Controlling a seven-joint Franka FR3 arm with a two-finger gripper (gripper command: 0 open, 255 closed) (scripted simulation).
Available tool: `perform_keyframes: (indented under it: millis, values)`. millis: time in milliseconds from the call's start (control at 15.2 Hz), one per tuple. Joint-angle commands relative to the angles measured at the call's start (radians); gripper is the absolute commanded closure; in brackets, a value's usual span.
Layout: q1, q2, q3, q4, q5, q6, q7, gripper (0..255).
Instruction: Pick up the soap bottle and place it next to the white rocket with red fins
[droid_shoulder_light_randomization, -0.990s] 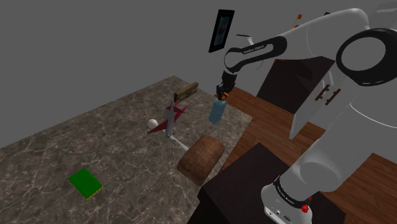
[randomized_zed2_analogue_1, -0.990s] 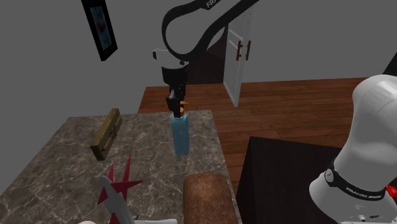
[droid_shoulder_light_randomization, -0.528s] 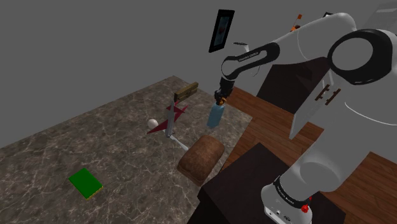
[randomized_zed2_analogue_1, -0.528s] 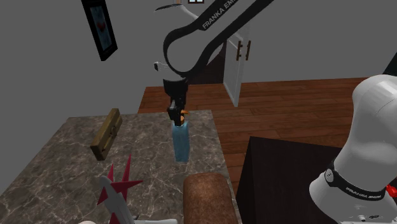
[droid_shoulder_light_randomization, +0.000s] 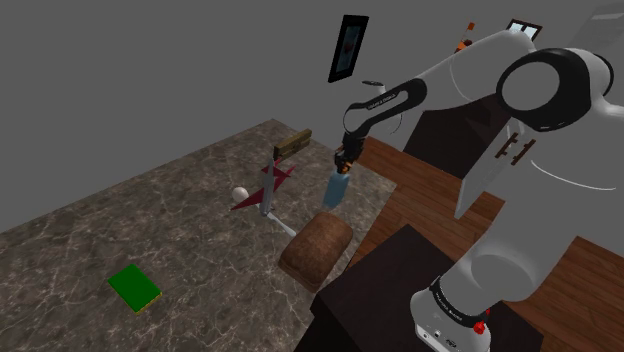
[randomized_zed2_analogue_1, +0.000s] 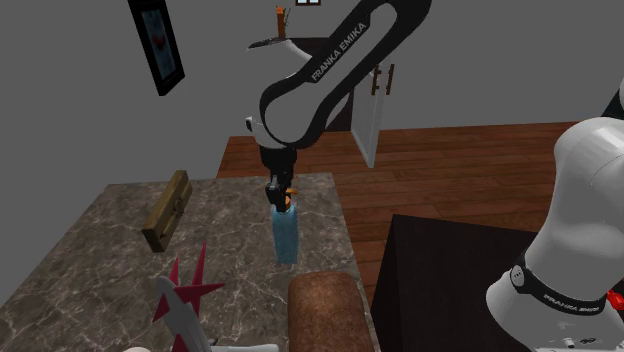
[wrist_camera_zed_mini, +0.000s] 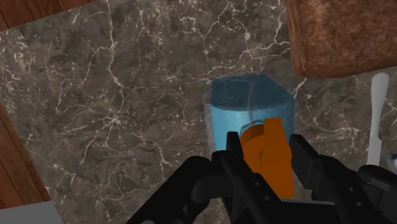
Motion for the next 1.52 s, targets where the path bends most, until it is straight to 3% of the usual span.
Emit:
perform_keyframes:
  millis: [0,660,726,1056,1320,1452]
  values:
    - [-0.002,0.023,0.002,-0.002,0.007,0.025,-0.005,255]
    - [-0.004,0.054,0.005,-0.008,0.016,0.061,-0.011,255]
    - [-0.004,0.054,0.005,-0.008,0.016,0.061,-0.011,0]
    - [-0.004,0.054,0.005,-0.008,0.016,0.061,-0.011,0]
    - [0.004,-0.039,-0.003,0.018,-0.011,-0.055,0.008,0]
    - [0.003,-0.039,-0.003,0.018,-0.011,-0.055,0.008,0]
